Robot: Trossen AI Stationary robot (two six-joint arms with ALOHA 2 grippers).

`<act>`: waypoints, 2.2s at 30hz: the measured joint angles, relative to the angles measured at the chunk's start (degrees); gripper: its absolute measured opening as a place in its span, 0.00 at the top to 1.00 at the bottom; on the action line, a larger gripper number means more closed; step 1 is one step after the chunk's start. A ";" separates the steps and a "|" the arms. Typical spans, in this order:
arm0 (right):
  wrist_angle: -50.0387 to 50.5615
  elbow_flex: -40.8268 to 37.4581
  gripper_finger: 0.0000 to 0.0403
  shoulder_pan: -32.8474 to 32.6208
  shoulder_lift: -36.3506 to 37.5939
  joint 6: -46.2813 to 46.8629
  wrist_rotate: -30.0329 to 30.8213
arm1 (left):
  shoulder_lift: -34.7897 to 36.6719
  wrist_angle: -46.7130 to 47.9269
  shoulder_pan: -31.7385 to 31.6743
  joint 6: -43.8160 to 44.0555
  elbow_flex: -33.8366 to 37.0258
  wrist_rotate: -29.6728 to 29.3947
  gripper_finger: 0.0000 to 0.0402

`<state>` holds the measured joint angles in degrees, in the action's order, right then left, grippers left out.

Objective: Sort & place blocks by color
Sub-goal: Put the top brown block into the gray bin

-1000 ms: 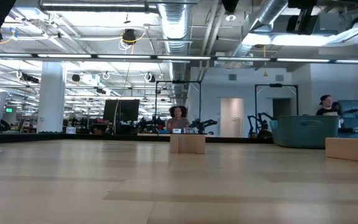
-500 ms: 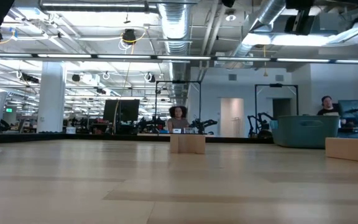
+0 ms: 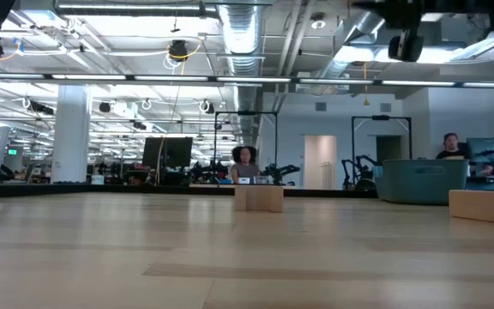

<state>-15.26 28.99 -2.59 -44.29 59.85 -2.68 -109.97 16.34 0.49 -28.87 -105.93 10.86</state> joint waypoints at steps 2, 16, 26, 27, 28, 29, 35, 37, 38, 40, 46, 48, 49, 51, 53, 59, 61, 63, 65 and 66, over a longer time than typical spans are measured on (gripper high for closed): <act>0.32 -0.12 0.61 0.36 -0.14 -0.11 -0.29 | -0.05 0.90 -0.04 -0.87 0.02 0.58 0.39; -1.40 -0.11 0.61 1.15 0.13 -0.18 -4.45 | -0.27 2.89 -0.37 -1.77 0.15 -3.59 0.46; -2.13 -0.04 0.61 1.22 -0.02 0.08 -5.67 | 0.12 2.21 -1.00 -3.16 0.17 -3.65 0.52; -2.07 -0.04 0.61 1.22 -0.02 0.09 -5.68 | 0.15 2.15 -0.96 -3.47 0.17 -3.64 0.52; -1.98 -0.04 0.61 1.22 -0.04 0.09 -5.68 | 0.15 2.14 -0.87 -3.60 0.17 -3.66 0.52; -1.95 -0.04 0.61 1.22 -0.04 0.09 -5.68 | 0.15 2.22 -0.85 -3.73 0.17 -3.65 0.52; -1.96 -0.04 0.62 1.20 -0.05 0.11 -5.66 | 0.15 2.21 -0.85 -4.37 0.17 -3.16 0.55; -2.02 -0.04 0.61 1.20 -0.04 0.12 -5.66 | 0.15 2.23 -0.85 -4.35 0.17 -3.14 0.59; -2.01 -0.04 0.61 1.20 -0.04 0.13 -5.66 | 0.15 2.34 -0.83 -4.34 0.17 -3.10 0.62; -1.95 -0.04 0.61 1.20 -0.04 0.29 -5.66 | 0.15 2.40 -0.83 -4.44 0.17 -3.02 0.67; -1.87 -0.04 0.61 1.20 -0.02 0.47 -5.65 | 0.19 2.60 -0.83 -4.69 0.17 -3.03 0.77; -1.73 -0.04 0.59 1.20 -0.04 0.20 -5.24 | 0.19 2.67 -0.85 -4.53 0.17 -3.16 0.76; -1.75 -0.04 0.58 1.20 -0.06 -0.03 -5.15 | 0.19 2.65 -0.85 -4.50 0.17 -3.27 0.75; -1.79 -0.04 0.56 1.29 -0.06 -0.50 -4.98 | 0.19 2.61 -0.85 -4.35 0.17 -3.92 0.72; -1.82 -0.04 0.55 1.74 -0.06 -0.54 -4.86 | 0.19 2.60 -0.85 -4.28 0.17 -4.79 0.71; -1.82 -0.04 0.54 3.59 0.44 -0.52 -4.76 | 0.49 2.81 -0.87 -3.64 0.17 -6.26 0.74; -2.04 -0.04 0.54 4.10 1.03 -0.48 -4.74 | 0.78 2.77 -0.87 -3.36 0.17 -6.77 0.74; -2.04 -0.04 0.55 4.61 1.56 -0.50 -4.46 | 1.24 3.51 -0.89 -2.94 0.17 -7.14 0.74; -1.75 -0.04 0.55 4.93 2.49 -0.46 -4.24 | 1.30 3.48 -0.98 -2.75 0.13 -7.18 0.73; -1.54 -0.04 0.56 5.09 2.91 -0.28 -4.19 | 1.30 3.50 -1.04 -2.22 0.12 -7.29 0.73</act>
<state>-16.80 28.95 2.50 -41.38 59.57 -6.88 -108.66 19.84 -0.55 -31.09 -105.81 3.58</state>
